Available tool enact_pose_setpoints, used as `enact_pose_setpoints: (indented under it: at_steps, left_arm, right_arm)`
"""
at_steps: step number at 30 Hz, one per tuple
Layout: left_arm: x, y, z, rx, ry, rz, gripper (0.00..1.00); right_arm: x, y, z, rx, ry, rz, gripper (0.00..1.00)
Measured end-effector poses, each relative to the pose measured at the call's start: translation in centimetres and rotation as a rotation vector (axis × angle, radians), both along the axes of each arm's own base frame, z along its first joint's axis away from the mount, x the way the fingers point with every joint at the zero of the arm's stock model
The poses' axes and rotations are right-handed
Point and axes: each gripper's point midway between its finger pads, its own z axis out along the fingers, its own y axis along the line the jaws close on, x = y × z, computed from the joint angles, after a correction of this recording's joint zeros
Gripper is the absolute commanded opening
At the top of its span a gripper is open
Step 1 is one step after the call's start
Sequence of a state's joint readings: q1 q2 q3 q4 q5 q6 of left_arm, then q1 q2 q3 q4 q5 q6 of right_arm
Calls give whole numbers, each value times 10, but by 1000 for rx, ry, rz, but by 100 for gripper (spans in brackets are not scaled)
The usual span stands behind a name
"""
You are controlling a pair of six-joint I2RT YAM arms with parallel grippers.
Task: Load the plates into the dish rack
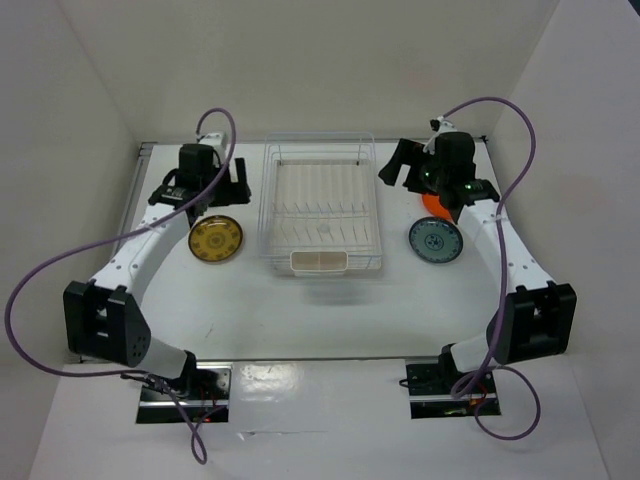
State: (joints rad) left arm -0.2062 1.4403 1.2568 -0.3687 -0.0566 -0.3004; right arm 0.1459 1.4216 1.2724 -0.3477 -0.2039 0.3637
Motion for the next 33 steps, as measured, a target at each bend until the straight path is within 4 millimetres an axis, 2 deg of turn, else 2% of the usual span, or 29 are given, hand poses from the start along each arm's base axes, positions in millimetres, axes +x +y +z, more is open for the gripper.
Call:
enact_pose_setpoints:
  at_steps: [4,6,12,18,22,26,30,33]
  left_arm:
    - [18,47,-38,-81,115,142,96]
    - [28,61,-49,-103,147,195,96]
    - [61,78,-55,-258,149,245,91]
    - [78,144,-84,-407,142,366,90]
    - [86,148,-106,-438,179,380,89]
    - [96,149,-111,-488,162,371,85]
    - [105,171,-116,-562,119,373,84]
    - [102,190,-131,-597,134,408,84]
  right_arm:
    - [4,0,-6,12,16,22,100]
    - [11,-4,-12,13,32,18,100]
    - [32,-26,-34,44,92,1,100]
    - [34,-47,-23,66,60,-15,100]
    - [32,-50,-9,73,22,-8,100]
    - [27,-50,-2,77,4,-1,100]
    - [23,-53,-2,77,2,-8,100]
    - [20,-53,-1,77,-2,-8,100]
